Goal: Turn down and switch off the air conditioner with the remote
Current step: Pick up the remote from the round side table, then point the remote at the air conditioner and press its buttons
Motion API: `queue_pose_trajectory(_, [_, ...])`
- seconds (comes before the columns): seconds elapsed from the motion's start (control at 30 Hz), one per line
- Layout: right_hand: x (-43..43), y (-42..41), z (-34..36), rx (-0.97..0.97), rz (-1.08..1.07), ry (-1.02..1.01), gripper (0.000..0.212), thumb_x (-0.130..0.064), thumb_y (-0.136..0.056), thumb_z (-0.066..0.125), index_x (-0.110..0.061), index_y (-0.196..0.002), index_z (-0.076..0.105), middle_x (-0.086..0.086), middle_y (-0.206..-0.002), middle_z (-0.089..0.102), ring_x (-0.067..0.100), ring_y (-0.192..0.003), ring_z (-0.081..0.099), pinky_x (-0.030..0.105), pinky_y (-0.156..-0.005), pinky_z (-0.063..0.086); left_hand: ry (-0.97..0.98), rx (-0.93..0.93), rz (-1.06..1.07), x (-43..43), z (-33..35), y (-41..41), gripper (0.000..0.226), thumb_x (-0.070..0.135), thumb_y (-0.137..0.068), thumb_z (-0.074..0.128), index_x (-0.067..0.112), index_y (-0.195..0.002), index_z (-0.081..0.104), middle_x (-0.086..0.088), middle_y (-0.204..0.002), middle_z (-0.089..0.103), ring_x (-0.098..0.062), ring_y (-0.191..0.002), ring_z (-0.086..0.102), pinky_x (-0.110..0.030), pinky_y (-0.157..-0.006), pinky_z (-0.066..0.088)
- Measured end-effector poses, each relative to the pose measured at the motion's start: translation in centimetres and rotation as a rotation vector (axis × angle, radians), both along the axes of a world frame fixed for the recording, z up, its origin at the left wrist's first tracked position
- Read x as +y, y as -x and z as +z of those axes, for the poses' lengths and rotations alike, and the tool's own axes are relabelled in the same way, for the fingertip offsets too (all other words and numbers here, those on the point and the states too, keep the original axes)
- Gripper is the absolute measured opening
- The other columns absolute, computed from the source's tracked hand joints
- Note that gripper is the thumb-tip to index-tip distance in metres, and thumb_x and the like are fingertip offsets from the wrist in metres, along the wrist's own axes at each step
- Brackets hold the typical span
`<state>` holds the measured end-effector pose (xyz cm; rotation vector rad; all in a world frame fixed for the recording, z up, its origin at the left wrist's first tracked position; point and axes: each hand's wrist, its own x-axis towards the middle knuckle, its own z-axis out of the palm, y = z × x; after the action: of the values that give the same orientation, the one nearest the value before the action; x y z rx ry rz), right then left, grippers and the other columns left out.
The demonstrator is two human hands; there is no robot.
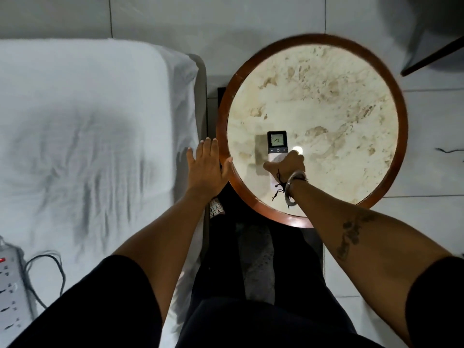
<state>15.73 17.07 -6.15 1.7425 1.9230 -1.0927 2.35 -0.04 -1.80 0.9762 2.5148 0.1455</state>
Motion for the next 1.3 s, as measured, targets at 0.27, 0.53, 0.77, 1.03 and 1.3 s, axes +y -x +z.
queue_pose_trajectory(0.27, [5.8,5.4,13.2,0.349,0.044,-0.152,0.038,-0.033,-0.061,0.079,-0.02,-0.077,0.047,-0.004,-0.079,0.055,0.009,-0.059,0.05,0.022,-0.051,0.035,-0.208,0.174,-0.026,4.0,11.2,4.7,0.067,0.053,-0.099,0.038,0.005,-0.146,0.04,-0.017,-0.151,0.044,-0.033,-0.142,0.038,-0.058,-0.117,0.022])
queue_pose_trajectory(0.53, [11.9,12.8,32.0,0.927,-0.04,0.158,0.016,-0.007,-0.078,0.083,-0.007,-0.081,0.067,0.0,-0.066,0.066,0.014,-0.056,0.061,0.02,-0.053,0.047,-0.469,0.447,-0.04,8.8,27.6,12.5,0.067,0.056,-0.096,0.04,0.007,-0.142,0.044,-0.015,-0.145,0.052,-0.032,-0.136,0.046,-0.055,-0.114,0.025])
queue_pose_trajectory(0.77, [13.7,17.2,47.4,1.391,-0.071,0.495,0.026,0.007,-0.088,0.066,-0.004,-0.109,0.055,0.022,-0.098,0.064,0.035,-0.072,0.076,0.04,-0.056,0.061,-0.656,0.649,-0.019,10.4,40.7,17.0,0.069,0.058,-0.095,0.038,0.007,-0.141,0.044,-0.012,-0.142,0.054,-0.028,-0.131,0.05,-0.056,-0.112,0.028])
queue_pose_trajectory(1.03, [14.1,21.1,57.3,1.564,0.22,0.475,0.06,0.009,-0.072,0.071,-0.014,-0.119,0.043,0.019,-0.101,0.072,0.035,-0.074,0.073,0.046,-0.062,0.059,-0.688,0.791,-0.086,10.5,48.9,19.8,0.073,0.061,-0.094,0.031,0.008,-0.143,0.044,-0.01,-0.143,0.054,-0.026,-0.132,0.05,-0.053,-0.114,0.026])
queue_pose_trajectory(1.3, [14.1,22.8,66.0,1.596,0.502,0.379,0.052,0.008,-0.073,0.066,-0.008,-0.119,0.05,0.012,-0.093,0.072,0.033,-0.076,0.071,0.044,-0.069,0.059,-0.673,1.128,-0.182,11.3,61.1,22.0,0.066,0.052,-0.097,0.037,0.004,-0.14,0.047,-0.014,-0.14,0.055,-0.031,-0.131,0.05,-0.053,-0.111,0.03])
